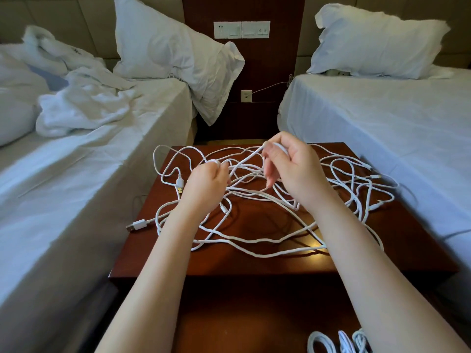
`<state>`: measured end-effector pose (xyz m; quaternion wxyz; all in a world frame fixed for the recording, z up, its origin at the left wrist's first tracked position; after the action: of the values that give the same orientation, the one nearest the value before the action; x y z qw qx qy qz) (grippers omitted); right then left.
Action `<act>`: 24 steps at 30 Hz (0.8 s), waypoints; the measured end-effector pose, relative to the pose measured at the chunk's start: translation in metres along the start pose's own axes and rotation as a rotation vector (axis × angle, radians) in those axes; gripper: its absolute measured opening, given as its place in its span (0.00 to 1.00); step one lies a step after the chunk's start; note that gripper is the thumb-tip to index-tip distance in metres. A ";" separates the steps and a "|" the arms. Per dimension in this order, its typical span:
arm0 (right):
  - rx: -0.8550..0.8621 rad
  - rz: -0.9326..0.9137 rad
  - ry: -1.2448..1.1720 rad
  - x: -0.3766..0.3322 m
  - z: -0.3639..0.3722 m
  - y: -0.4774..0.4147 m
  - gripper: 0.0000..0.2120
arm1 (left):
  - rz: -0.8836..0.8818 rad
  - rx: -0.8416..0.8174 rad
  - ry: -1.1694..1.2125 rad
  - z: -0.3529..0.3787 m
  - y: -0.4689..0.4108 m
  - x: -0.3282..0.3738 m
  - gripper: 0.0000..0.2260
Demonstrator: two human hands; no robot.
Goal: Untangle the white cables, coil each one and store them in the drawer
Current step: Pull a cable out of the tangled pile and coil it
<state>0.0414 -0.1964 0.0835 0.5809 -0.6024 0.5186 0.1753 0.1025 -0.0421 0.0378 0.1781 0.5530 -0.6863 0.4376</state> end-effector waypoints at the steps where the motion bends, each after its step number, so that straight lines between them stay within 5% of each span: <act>1: 0.054 -0.024 0.001 -0.001 -0.005 -0.001 0.10 | -0.004 -0.033 0.050 0.005 0.002 0.004 0.21; 6: 0.223 -0.176 0.104 -0.006 -0.019 -0.002 0.08 | -0.064 -0.313 0.193 0.024 0.016 0.019 0.26; 12: 0.322 -0.260 0.251 -0.001 -0.027 -0.004 0.08 | -0.082 -0.730 0.262 0.038 0.046 0.038 0.20; 19: 0.249 -0.300 0.408 0.006 -0.030 -0.006 0.09 | 0.016 -0.953 0.500 0.030 0.066 0.069 0.19; 24: 0.060 -0.311 0.425 0.007 -0.007 0.001 0.14 | 0.029 -1.011 0.908 0.020 0.067 0.094 0.17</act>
<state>0.0409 -0.2054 0.0793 0.4965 -0.6807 0.5352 -0.0617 0.0150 -0.1145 0.0678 0.6794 0.1539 -0.6708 0.2543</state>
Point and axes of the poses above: each hand's wrist, its own y-axis away from the middle knuckle, its own z-axis out of the palm, x = y × z, the point moved 9 cm from there along -y, towards the middle knuckle, and after that the axes turned 10 degrees about x, right-handed, at the moved point
